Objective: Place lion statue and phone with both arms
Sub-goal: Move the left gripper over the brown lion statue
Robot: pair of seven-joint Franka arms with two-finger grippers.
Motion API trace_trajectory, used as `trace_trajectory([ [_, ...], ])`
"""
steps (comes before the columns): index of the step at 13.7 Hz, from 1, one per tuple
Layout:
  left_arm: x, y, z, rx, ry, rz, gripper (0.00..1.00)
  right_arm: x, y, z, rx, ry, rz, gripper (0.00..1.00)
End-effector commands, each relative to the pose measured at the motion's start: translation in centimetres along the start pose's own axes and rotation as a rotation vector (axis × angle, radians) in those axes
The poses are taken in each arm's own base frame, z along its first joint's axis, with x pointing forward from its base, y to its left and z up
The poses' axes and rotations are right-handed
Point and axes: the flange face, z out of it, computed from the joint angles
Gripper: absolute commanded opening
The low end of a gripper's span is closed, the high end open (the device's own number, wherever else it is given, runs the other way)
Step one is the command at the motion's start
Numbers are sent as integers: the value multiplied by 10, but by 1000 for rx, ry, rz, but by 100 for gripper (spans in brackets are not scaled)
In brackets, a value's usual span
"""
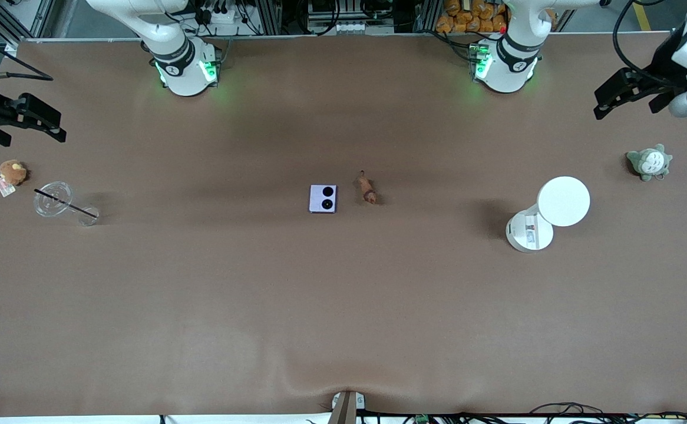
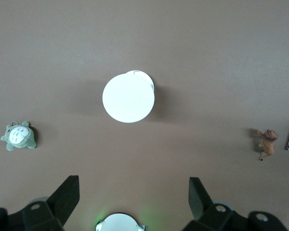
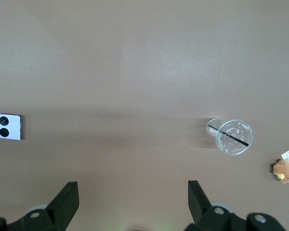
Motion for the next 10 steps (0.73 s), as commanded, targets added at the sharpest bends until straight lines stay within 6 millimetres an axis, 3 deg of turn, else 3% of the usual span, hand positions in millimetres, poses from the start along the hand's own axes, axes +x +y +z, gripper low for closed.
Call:
trace_trajectory([
  [1, 2, 3, 0, -1, -16, 15, 100, 1, 1, 1, 12, 4, -2, 100],
  [6, 5, 5, 9, 1, -36, 19, 100, 2, 1, 3, 13, 1, -4, 100],
  [10, 8, 30, 23, 3, -62, 44, 100, 3, 2, 6, 13, -7, -5, 100],
])
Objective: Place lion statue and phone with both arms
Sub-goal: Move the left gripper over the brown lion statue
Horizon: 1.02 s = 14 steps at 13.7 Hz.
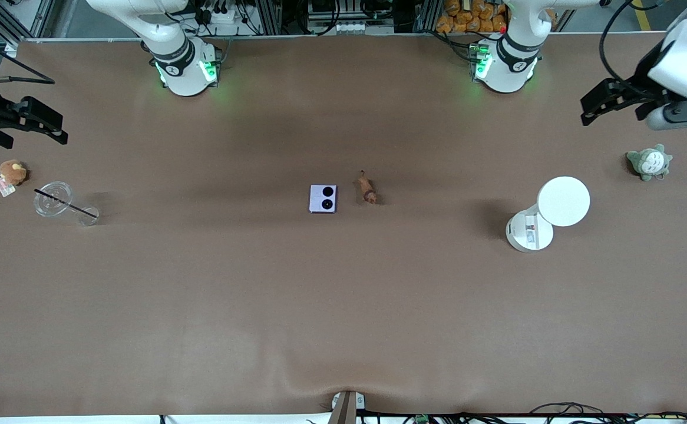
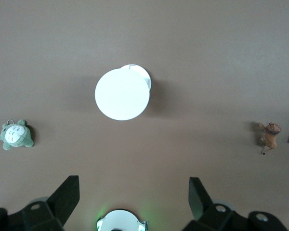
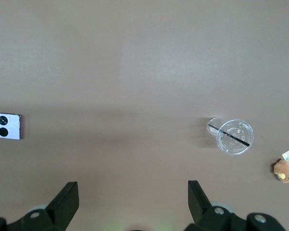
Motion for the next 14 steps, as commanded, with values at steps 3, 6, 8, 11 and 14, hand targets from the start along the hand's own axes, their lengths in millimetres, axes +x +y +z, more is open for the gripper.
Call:
trace_trajectory([
  [3, 6, 35, 19, -6, -46, 30, 100, 3, 1, 4, 13, -3, -7, 100],
  [6, 5, 70, 38, 0, -64, -9, 100, 3, 1, 5, 21, -4, -8, 100],
  [8, -1, 101, 56, 1, -47, -40, 100, 3, 1, 5, 22, -4, -8, 100],
  [11, -3, 146, 84, -9, -37, -86, 100, 4, 2, 7, 23, -7, -6, 100],
  [14, -7, 195, 113, -24, -47, -169, 100, 4, 1, 7, 23, -7, -8, 100],
])
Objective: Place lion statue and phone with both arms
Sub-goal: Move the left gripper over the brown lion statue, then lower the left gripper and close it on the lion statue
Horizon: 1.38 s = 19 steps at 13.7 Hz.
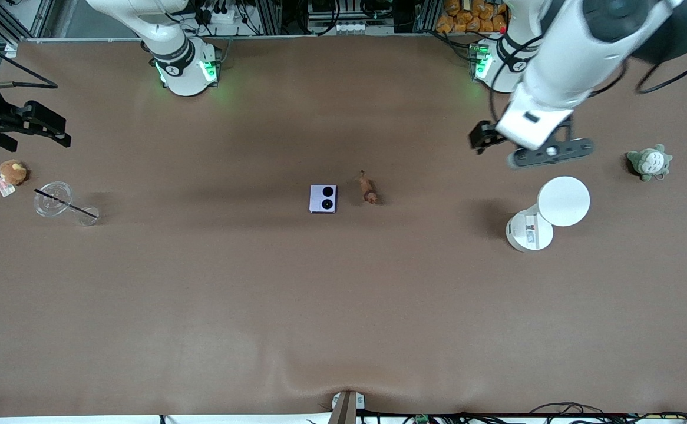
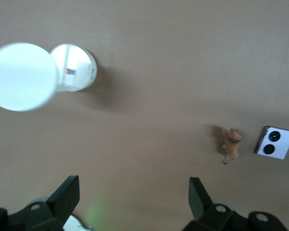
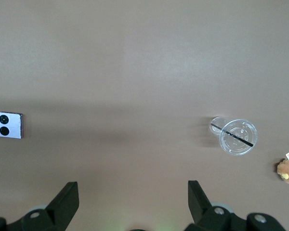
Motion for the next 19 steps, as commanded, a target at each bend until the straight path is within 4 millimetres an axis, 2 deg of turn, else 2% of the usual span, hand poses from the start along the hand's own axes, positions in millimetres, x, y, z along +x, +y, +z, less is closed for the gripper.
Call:
trace_trajectory([
  [1, -6, 37, 27, -28, -19, -84, 100, 0, 1, 1, 14, 3, -7, 100],
  [5, -28, 73, 72, -60, -2, -181, 100, 4, -4, 6, 14, -7, -18, 100],
  [10, -48, 121, 111, -76, -24, -266, 100, 6, -4, 9, 24, -11, -16, 100],
  [14, -58, 149, 145, -58, -2, -302, 100, 8, -4, 12, 24, -17, -16, 100],
  [16, -57, 155, 161, -46, -2, -320, 100, 8, -3, 13, 24, -18, -14, 100],
  [19, -67, 171, 179, -46, -8, -339, 100, 8, 1, 13, 25, -18, -11, 100],
])
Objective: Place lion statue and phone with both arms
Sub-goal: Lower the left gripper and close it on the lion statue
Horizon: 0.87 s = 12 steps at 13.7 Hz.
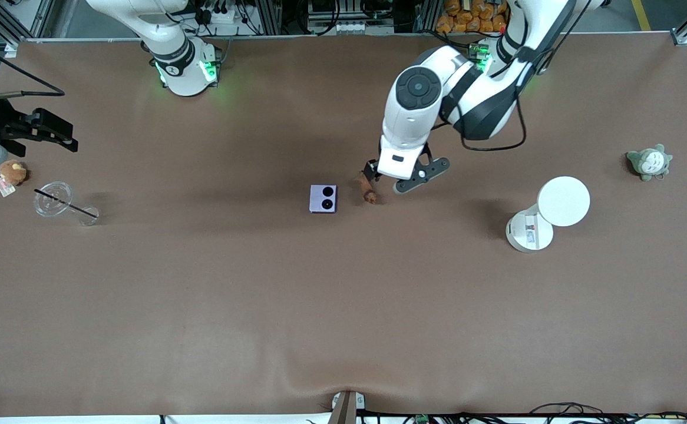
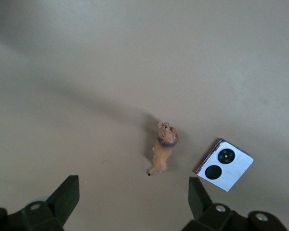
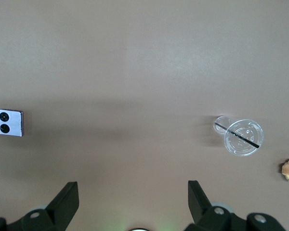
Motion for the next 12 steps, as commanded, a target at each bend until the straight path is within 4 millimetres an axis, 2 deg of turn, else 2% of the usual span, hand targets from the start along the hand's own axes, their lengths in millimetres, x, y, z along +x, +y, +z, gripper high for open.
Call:
trace_trajectory([
  [1, -10, 12, 14, -6, 18, -37, 100, 2, 3, 3, 17, -1, -5, 100],
  [3, -20, 19, 28, -9, 8, -47, 100, 3, 3, 3, 17, -1, -6, 100],
  [7, -19, 25, 61, 3, 10, -44, 100, 3, 3, 3, 17, -2, -5, 100],
  [10, -22, 33, 96, 7, 6, -31, 100, 3, 3, 6, 18, -13, -5, 100],
  [12, -33, 39, 123, 9, 21, -29, 100, 3, 5, 7, 17, -17, -1, 100],
])
